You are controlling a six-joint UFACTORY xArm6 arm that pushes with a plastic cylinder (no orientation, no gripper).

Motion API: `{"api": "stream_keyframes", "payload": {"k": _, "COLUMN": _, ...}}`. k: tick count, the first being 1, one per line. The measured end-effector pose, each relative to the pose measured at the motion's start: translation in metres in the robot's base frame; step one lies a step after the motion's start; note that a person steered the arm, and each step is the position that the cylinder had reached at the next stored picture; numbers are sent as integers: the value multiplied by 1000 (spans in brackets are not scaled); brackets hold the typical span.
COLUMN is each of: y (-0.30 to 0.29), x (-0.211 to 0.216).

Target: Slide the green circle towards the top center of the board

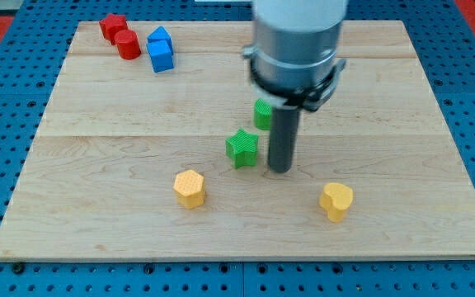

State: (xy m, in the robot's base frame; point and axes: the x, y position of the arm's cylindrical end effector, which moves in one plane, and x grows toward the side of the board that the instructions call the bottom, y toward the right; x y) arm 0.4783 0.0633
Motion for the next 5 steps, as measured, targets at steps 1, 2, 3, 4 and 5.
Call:
{"api": "stream_keyframes", "payload": {"k": 1, "y": 21, "x": -54}}
{"api": "stream_keyframes", "payload": {"k": 2, "y": 19, "x": -3}}
{"api": "stream_keyframes", "payload": {"k": 3, "y": -71, "x": -13}}
{"api": "stream_keyframes", "payload": {"k": 4, "y": -64, "x": -104}}
{"api": "stream_keyframes", "payload": {"k": 5, "y": -46, "x": -91}}
